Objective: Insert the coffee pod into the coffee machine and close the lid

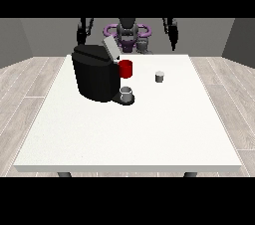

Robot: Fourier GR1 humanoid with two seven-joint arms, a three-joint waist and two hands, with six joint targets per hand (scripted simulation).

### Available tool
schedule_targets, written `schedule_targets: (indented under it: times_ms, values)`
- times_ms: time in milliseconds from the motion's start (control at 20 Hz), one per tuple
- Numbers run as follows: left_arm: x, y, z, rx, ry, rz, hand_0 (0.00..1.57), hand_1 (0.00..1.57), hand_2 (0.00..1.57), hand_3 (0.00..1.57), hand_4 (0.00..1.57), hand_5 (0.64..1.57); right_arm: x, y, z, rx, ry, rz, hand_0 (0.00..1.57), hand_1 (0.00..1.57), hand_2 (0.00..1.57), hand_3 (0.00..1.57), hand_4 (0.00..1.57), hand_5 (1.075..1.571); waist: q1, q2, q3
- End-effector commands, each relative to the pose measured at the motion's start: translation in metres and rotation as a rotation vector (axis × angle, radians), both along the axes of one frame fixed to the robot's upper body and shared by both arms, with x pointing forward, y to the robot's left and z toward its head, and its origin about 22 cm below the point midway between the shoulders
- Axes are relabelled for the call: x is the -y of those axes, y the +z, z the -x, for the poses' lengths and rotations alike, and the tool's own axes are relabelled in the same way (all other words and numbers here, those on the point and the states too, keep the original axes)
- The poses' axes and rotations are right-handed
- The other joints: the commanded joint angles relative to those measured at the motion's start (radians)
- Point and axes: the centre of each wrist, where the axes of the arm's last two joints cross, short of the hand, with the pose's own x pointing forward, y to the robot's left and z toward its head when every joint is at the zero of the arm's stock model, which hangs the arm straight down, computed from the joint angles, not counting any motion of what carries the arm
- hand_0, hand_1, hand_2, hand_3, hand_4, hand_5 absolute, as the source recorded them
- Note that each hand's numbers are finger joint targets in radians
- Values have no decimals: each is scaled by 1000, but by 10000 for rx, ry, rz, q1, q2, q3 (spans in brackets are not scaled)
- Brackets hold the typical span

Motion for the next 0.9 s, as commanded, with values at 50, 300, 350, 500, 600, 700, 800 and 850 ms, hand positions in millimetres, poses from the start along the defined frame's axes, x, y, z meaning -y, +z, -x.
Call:
schedule_targets:
  times_ms: [50, 300, 350, 500, 600, 700, 800, 850]
  values:
    - [1, -3, -4, 272, 40, -25, 0, 0, 0, 0, 311, 1571, -5, -8, 11, -142, 149, -238, 0, 0, 0, 0, 128, 1571, -363, -373, -298]
    - [8, -16, 14, 1177, -922, -225, 0, 0, 0, 0, 311, 1571, 2, 1, -3, 898, -1869, -835, 0, 0, 0, 0, 128, 1571, -184, -475, -300]
    - [0, -10, 15, 985, -1077, -403, 0, 0, 0, 0, 320, 1571, 0, -11, 5, 767, -2007, -797, 0, 0, 0, 0, 109, 1571, -104, -623, -296]
    - [-20, 16, -18, 1406, -958, -1568, 0, 0, 0, 0, 0, 1571, -9, -5, -10, 1604, -1587, -918, 0, 0, 0, 0, 181, 1571, -255, 185, -295]
    - [-18, 20, -27, 582, -526, -1609, 0, 0, 0, 0, 0, 1571, -14, -7, 3, 1171, -1339, -1126, 0, 0, 0, 0, 217, 1571, -737, -240, -296]
    - [-46, 35, -45, 518, -522, -1566, 0, 0, 0, 0, 0, 1571, -4, 13, -12, 1762, -1158, -922, 0, 0, 0, 0, 217, 1571, -989, 331, -299]
    - [-48, 41, -56, -206, -218, -1583, 0, 0, 0, 0, 0, 1571, -22, 3, 1, 1370, -867, -1051, 0, 0, 0, 0, 158, 1571, -1260, 75, -298]
    - [-50, 20, -53, 25, -424, -1693, 0, 0, 0, 0, 0, 1571, -29, 10, -8, 1999, -993, -1016, 0, 0, 0, 0, 177, 1571, -1135, 621, -300]
